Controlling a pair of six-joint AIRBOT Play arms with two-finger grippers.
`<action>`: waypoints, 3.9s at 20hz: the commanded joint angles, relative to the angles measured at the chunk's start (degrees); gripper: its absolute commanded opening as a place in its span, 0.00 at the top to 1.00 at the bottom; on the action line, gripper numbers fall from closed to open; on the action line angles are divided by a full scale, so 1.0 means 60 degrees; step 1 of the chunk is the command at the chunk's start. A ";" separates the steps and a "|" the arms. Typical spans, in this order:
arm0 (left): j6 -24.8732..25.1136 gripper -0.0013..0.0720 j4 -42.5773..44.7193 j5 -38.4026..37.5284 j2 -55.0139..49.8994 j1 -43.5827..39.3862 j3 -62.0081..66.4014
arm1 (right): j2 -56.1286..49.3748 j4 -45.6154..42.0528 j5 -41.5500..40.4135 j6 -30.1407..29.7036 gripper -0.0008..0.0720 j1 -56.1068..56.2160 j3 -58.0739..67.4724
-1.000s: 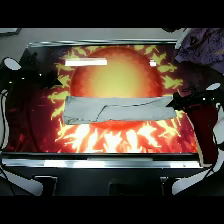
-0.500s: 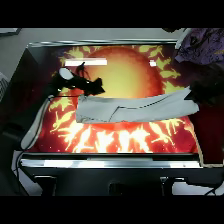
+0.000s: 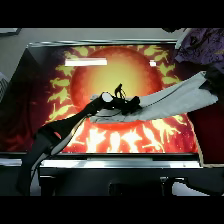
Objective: Fold the clothes and pants, and hang the long-sleeved shirts on hangers.
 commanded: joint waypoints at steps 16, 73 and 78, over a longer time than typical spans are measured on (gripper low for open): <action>-0.1009 0.97 0.1395 -0.2146 -0.0317 0.0648 0.1847 | 0.0051 0.1031 -0.0029 0.0481 0.95 0.0029 0.0193; -0.1056 0.96 0.8247 -0.8200 0.4962 0.6411 0.1162 | -0.0987 0.4852 -0.2102 -0.2390 0.24 -0.0834 -0.5275; -0.1060 0.96 0.8244 -0.8200 0.4962 0.6441 0.1162 | -0.2688 0.5854 -0.2838 -0.3738 0.25 0.0412 -0.6444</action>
